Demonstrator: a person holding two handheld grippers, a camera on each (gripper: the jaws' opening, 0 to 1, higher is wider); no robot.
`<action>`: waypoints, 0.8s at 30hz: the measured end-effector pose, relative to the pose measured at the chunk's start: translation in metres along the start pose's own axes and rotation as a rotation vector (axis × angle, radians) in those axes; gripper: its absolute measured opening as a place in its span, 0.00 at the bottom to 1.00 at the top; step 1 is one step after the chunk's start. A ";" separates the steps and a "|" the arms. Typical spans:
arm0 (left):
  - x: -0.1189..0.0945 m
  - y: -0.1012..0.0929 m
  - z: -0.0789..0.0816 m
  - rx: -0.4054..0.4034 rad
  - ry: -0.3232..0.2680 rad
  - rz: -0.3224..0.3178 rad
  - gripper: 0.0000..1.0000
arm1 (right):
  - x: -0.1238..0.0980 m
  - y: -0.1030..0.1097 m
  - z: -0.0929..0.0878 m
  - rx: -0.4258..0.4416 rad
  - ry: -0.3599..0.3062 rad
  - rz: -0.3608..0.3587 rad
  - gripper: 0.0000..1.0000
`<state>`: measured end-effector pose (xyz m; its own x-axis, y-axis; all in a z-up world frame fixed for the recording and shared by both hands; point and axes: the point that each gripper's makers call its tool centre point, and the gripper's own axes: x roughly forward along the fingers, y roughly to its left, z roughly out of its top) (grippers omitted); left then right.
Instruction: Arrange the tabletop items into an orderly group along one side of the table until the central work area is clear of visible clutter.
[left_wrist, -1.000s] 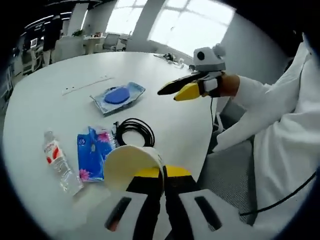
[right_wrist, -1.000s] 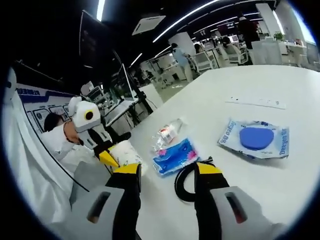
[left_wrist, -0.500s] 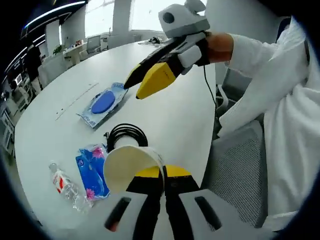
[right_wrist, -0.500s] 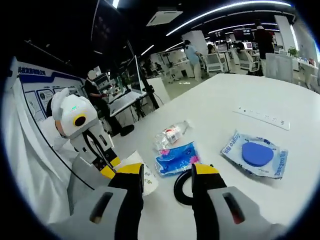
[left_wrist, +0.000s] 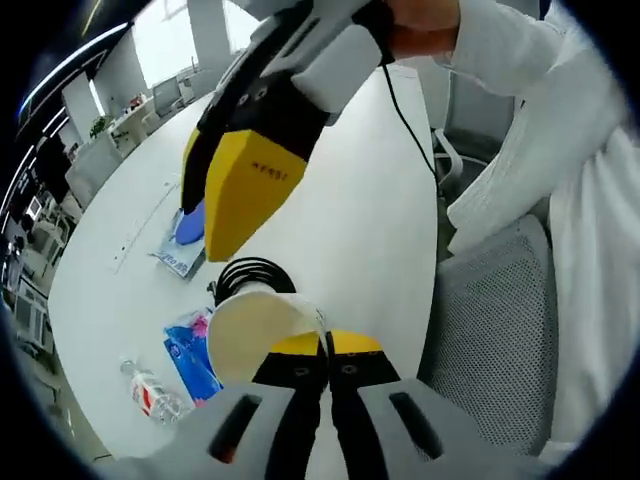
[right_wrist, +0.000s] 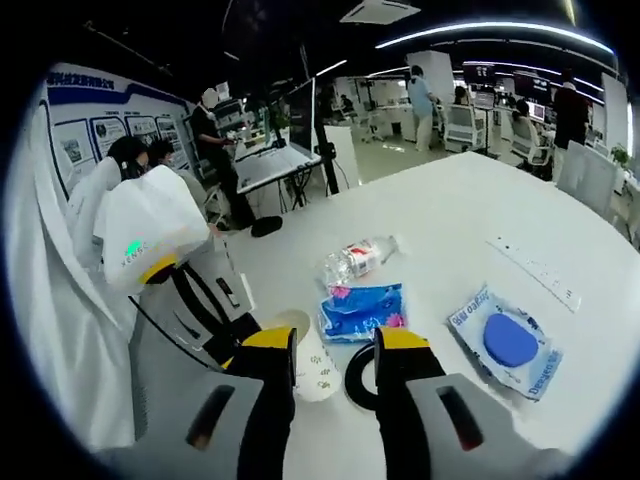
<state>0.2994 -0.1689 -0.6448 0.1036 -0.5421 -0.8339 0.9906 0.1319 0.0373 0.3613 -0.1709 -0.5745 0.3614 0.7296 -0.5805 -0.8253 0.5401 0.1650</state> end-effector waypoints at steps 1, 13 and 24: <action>0.001 -0.001 0.000 0.005 0.006 0.002 0.00 | 0.001 0.001 0.000 -0.007 0.006 0.004 0.29; 0.007 -0.008 -0.005 0.142 0.141 0.050 0.00 | 0.019 0.013 -0.017 -0.077 0.124 0.073 0.22; 0.010 -0.013 0.003 0.197 0.183 0.068 0.00 | 0.029 0.015 -0.040 -0.110 0.232 0.082 0.12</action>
<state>0.2877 -0.1784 -0.6515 0.1703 -0.3763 -0.9107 0.9821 -0.0107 0.1881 0.3413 -0.1586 -0.6207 0.1928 0.6469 -0.7378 -0.8946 0.4249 0.1388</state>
